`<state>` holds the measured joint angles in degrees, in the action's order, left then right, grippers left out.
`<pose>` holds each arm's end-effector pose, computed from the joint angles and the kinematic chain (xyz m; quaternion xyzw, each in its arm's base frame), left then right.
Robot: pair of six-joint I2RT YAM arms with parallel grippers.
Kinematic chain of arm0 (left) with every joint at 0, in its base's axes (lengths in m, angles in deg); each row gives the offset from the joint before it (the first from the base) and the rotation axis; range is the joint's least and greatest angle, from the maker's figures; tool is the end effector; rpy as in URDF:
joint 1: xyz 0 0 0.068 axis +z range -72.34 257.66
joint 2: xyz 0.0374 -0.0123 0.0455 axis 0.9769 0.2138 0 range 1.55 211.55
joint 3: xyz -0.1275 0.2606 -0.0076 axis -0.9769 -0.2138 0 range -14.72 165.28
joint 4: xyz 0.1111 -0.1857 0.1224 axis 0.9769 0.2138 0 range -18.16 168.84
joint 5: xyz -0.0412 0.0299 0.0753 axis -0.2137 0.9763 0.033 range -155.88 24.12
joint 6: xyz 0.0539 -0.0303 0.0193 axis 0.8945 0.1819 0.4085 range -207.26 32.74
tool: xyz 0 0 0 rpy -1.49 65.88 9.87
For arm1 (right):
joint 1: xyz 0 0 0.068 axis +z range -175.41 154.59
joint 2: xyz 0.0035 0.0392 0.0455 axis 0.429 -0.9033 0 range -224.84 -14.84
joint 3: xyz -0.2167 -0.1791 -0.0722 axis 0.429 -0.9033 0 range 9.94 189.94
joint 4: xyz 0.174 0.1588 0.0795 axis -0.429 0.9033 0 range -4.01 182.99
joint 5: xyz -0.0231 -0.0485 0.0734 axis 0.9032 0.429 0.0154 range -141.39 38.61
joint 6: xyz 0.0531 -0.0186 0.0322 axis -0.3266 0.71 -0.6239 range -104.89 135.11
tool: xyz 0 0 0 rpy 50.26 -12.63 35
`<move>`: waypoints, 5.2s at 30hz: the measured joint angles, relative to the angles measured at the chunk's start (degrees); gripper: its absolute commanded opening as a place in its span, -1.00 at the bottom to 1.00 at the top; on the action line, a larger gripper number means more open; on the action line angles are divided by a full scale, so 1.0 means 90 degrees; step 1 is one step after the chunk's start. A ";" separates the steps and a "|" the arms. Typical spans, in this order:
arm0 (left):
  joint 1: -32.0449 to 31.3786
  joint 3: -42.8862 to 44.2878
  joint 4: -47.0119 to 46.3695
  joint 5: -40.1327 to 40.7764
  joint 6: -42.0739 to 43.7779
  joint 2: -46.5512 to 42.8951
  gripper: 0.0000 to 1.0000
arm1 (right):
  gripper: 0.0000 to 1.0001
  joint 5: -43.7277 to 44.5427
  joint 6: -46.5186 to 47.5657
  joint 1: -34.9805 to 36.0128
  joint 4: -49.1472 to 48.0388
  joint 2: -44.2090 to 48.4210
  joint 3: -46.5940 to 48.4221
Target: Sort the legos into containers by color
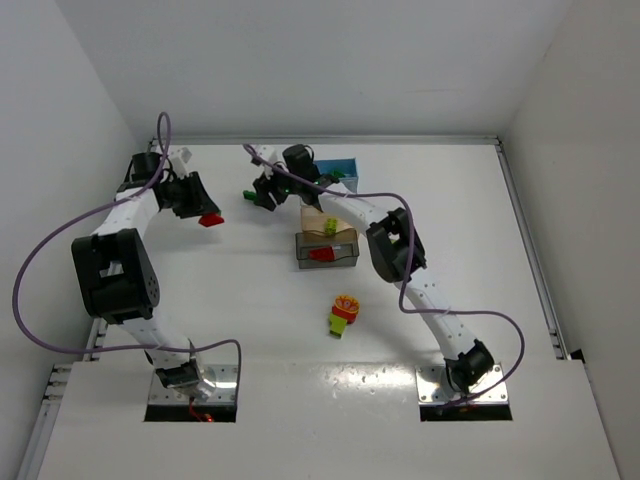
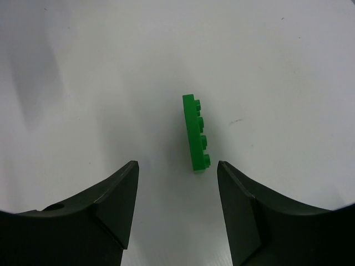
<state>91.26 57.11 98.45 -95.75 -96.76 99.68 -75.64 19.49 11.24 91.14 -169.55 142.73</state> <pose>0.3606 0.0614 0.2499 -0.1031 0.9139 -0.2331 0.3158 0.4842 0.3861 0.1486 -0.3948 0.7427 0.3139 0.4404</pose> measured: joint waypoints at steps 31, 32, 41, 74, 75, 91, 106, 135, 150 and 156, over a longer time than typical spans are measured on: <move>0.0095 0.0301 0.0044 0.0012 -0.0024 0.0078 -0.70 | -1.00 0.0155 0.0112 -0.0019 -0.0525 -0.0821 0.0607; 0.0095 0.0306 0.0044 0.0012 -0.0024 0.0092 -0.70 | -1.00 0.0126 0.0112 -0.0019 -0.0525 -0.0821 0.0607; 0.0143 0.0335 0.0046 0.0000 -0.0024 0.0158 -0.70 | -1.00 -0.0330 -0.0022 -0.0070 -0.0828 -0.0644 0.0138; -0.0729 0.1353 0.0017 -0.0233 -0.0078 0.0680 -0.70 | -1.00 -0.1375 0.0775 -0.2601 0.0784 0.1965 -0.1129; -0.0729 0.1353 0.0019 -0.0233 -0.0078 0.0682 -0.70 | -1.00 -0.1426 0.0843 -0.2596 0.0884 0.1938 -0.1129; -0.0770 0.1370 0.0019 -0.0204 -0.0075 0.0957 -0.70 | -0.25 -0.1479 0.1921 -0.2599 0.1967 0.1841 -0.1129; -0.1001 0.1158 -0.0726 -0.0177 -0.1144 0.0709 -0.87 | 0.26 -0.1744 0.0228 -0.2540 0.0862 0.2565 -0.2482; -0.1307 -0.0602 -0.2317 -0.1236 -0.3077 -0.0755 -0.95 | 0.46 -0.3133 -0.0464 -0.0928 -0.0522 0.4175 -0.3966; -0.1486 -0.0610 -0.2684 -0.1821 -0.3432 -0.0527 -0.95 | 0.37 -0.2924 0.1066 -0.0250 -0.0005 0.4036 -0.3825; -0.1486 -0.0610 -0.2691 -0.1872 -0.3458 -0.0466 -0.95 | 0.24 -0.2679 0.1375 -0.0209 0.0010 0.4036 -0.3830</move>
<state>77.89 51.62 74.23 -112.60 -127.88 95.48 -99.75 31.86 9.36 91.22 -133.22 108.26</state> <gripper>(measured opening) 0.411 0.637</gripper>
